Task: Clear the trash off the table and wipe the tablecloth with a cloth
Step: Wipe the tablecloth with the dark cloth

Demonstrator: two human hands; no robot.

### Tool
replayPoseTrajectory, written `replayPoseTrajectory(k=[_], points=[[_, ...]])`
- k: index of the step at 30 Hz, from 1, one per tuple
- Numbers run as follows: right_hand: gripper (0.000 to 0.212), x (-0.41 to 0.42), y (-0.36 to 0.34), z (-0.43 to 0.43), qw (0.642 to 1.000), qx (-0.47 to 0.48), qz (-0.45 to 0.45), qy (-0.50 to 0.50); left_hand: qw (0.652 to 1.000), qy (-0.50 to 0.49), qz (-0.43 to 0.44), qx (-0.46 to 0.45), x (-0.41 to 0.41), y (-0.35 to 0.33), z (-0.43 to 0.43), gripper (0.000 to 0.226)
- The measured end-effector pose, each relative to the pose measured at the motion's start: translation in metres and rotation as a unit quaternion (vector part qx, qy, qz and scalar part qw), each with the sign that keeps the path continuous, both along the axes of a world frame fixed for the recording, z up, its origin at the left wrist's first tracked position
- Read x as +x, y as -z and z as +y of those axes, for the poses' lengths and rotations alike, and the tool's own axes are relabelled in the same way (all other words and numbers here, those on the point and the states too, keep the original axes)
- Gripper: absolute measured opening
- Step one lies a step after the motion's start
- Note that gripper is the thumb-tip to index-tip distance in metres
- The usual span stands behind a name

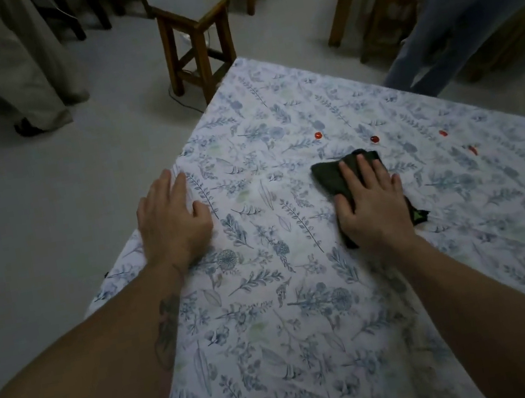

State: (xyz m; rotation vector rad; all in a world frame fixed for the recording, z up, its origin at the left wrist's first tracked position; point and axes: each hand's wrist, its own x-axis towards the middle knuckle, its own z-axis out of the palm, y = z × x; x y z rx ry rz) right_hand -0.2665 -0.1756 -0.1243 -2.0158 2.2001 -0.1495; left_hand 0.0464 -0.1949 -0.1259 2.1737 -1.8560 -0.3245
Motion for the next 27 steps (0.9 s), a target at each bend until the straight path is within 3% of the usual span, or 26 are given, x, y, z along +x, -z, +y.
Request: replayPoseTrajectory(k=[7, 13, 19, 22, 27], points=[[0.067, 0.014, -0.008, -0.005, 0.998, 0.045, -0.029, 0.037, 1.000, -0.009, -0.008, -0.009, -0.002, 0.001, -0.001, 0.072], [0.071, 0.089, -0.010, -0.007, 0.979, 0.050, -0.067, -0.184, 1.000, -0.011, -0.023, -0.005, -0.002, 0.002, -0.003, 0.073], [0.065, 0.108, -0.003, -0.066, 0.966, 0.020, -0.034, -0.256, 1.000, -0.020, -0.003, -0.003, -0.002, -0.001, -0.003, 0.072], [0.063, 0.085, -0.002, -0.097, 0.979, 0.011, -0.004, -0.206, 1.000, -0.021, 0.007, 0.000, -0.001, -0.001, -0.003, 0.073], [0.058, 0.007, -0.002, -0.132, 1.000, 0.009, 0.004, -0.015, 1.000, -0.025, 0.014, -0.002, -0.002, -0.004, -0.003, 0.072]])
